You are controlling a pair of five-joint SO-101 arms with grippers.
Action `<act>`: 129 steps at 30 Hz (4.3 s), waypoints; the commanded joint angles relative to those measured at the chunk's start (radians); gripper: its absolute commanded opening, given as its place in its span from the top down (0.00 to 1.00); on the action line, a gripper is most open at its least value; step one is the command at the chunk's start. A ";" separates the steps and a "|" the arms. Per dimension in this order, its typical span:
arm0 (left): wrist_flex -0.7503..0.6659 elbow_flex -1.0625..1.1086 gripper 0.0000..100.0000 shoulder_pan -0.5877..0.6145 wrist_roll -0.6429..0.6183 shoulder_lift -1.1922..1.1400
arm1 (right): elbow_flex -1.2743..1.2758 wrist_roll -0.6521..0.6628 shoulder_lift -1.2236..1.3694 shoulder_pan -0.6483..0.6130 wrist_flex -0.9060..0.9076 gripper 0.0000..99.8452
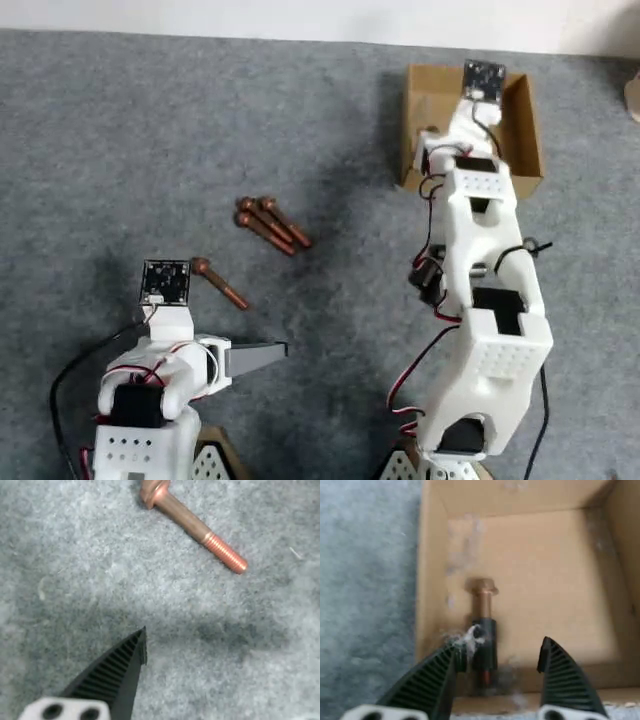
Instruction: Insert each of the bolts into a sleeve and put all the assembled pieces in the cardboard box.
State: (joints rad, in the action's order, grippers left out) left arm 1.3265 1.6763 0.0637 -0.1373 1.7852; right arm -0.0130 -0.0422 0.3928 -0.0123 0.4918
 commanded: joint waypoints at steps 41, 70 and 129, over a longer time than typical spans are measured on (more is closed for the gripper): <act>0.006 0.019 0.43 0.013 0.006 0.001 | 0.607 -1.054 -0.622 0.091 0.354 0.84; 0.006 0.019 0.43 0.008 0.008 0.001 | 0.664 -1.056 -0.326 0.024 0.228 0.85; 0.006 0.019 0.43 0.012 0.006 0.001 | 0.572 -0.169 -0.496 0.147 0.403 0.85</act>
State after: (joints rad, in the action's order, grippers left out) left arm 1.3265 1.6763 0.0637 -0.1373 1.7852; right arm 0.5992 -0.2309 -0.1320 0.1074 0.8907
